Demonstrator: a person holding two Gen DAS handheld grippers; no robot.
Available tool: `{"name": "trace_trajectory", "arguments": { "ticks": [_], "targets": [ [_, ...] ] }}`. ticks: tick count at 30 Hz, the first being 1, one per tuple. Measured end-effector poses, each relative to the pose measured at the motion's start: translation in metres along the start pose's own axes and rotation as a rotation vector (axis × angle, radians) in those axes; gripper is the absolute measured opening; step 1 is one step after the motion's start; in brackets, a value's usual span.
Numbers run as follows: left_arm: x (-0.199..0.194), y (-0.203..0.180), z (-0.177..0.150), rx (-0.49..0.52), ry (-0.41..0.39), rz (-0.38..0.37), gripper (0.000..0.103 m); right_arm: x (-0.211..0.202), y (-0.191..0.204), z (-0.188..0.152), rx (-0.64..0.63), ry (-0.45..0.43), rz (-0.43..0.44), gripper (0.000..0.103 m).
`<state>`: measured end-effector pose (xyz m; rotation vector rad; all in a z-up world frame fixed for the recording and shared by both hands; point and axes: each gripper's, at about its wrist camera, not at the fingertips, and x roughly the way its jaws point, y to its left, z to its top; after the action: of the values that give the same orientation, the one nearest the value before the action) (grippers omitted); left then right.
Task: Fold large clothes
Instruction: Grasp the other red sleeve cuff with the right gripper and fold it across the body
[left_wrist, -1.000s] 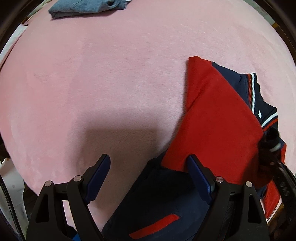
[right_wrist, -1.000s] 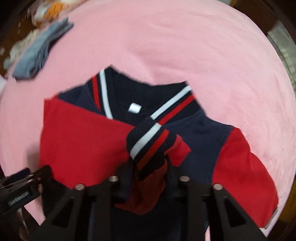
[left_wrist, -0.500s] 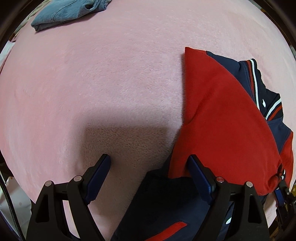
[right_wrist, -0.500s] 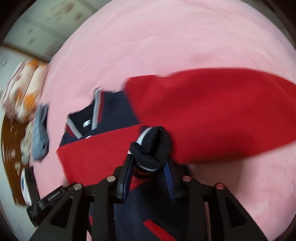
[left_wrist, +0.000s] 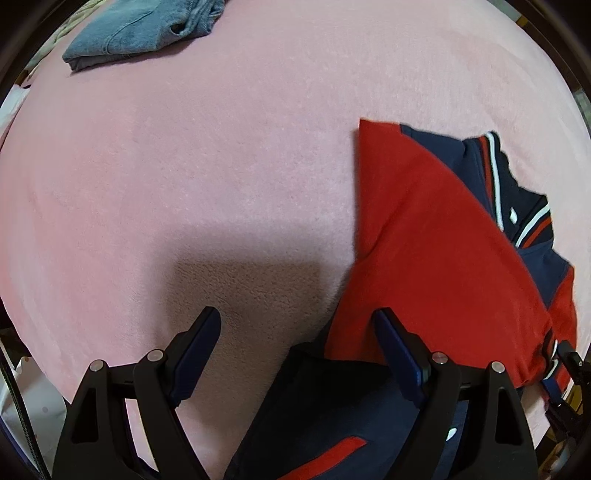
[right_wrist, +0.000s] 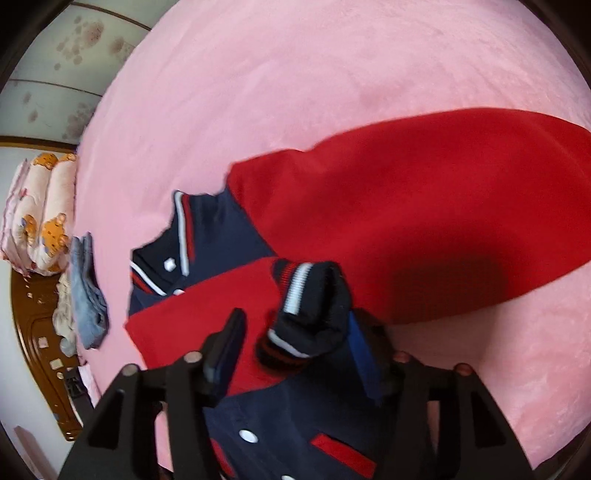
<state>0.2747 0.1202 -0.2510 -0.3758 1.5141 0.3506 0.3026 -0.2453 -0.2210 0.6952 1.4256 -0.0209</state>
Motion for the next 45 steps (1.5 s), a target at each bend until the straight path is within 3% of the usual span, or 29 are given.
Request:
{"name": "trace_trajectory", "arguments": {
  "ticks": [4,5,6,8,9,10,11,12,17,19,22,24,26,29,31,34,36,39,42,45],
  "targets": [
    [-0.002,0.003,0.0,-0.009,-0.01,-0.018,0.084,0.011,0.01,-0.001,-0.049,0.058,-0.075,0.062],
    [0.001,0.003,0.0,-0.001,-0.009,-0.014,0.08,0.014,0.011,-0.001,-0.064,0.071,-0.091,0.059],
    [0.004,0.004,0.003,0.008,-0.008,-0.012,0.076,0.015,0.014,-0.001,-0.082,0.066,-0.109,0.054],
    [0.009,0.006,0.014,0.017,0.003,-0.034,0.06,0.013,0.019,-0.001,-0.125,0.047,-0.144,0.023],
    [0.01,0.006,0.015,0.017,0.0,-0.054,0.053,0.013,0.025,0.0,-0.167,0.044,-0.154,0.02],
    [0.016,0.016,0.025,0.02,-0.004,-0.085,0.036,0.012,0.03,0.0,-0.2,0.039,-0.149,0.016],
    [0.016,0.016,0.025,0.021,-0.005,-0.114,0.019,0.01,0.036,0.0,-0.237,0.028,-0.137,0.014],
    [0.015,0.015,0.025,0.02,-0.007,-0.13,0.013,0.007,0.043,0.0,-0.278,0.008,-0.115,0.014],
    [0.012,0.031,0.029,-0.045,-0.043,-0.051,0.003,-0.018,0.072,-0.001,-0.445,-0.093,0.104,0.013],
    [0.015,0.05,0.034,-0.095,-0.037,0.008,0.003,-0.02,0.077,-0.002,-0.478,-0.111,0.11,0.013],
    [0.016,0.072,0.039,-0.115,-0.016,-0.054,0.003,-0.011,0.07,-0.004,-0.475,-0.097,0.052,0.013],
    [0.013,0.074,0.04,-0.055,-0.026,-0.015,0.003,-0.002,0.05,-0.001,-0.411,-0.088,-0.021,0.015],
    [0.009,0.085,0.049,-0.019,-0.029,-0.001,0.003,0.015,0.018,0.005,-0.276,-0.02,-0.09,0.021],
    [0.0,0.084,0.054,-0.013,-0.036,-0.023,0.003,0.019,-0.027,0.011,-0.043,0.036,0.067,0.025],
    [-0.024,0.1,0.039,0.004,-0.035,-0.033,0.003,0.012,-0.048,0.01,0.095,0.056,0.133,0.026],
    [-0.031,0.096,0.031,0.053,-0.023,-0.067,0.004,-0.008,-0.055,0.003,0.085,0.009,0.108,0.028],
    [-0.039,0.089,0.025,0.101,-0.025,-0.092,0.004,-0.021,-0.054,-0.005,0.053,-0.033,0.021,0.036],
    [-0.052,0.081,0.015,0.178,-0.046,-0.134,0.004,-0.033,-0.051,-0.019,0.013,-0.097,-0.061,0.036],
    [-0.064,0.075,0.002,0.26,-0.058,-0.149,0.006,-0.038,-0.057,-0.034,0.01,-0.124,-0.069,0.036],
    [-0.074,0.068,-0.018,0.342,-0.03,-0.144,0.015,-0.044,-0.065,-0.049,0.063,-0.145,-0.072,0.036]
  ]
}}
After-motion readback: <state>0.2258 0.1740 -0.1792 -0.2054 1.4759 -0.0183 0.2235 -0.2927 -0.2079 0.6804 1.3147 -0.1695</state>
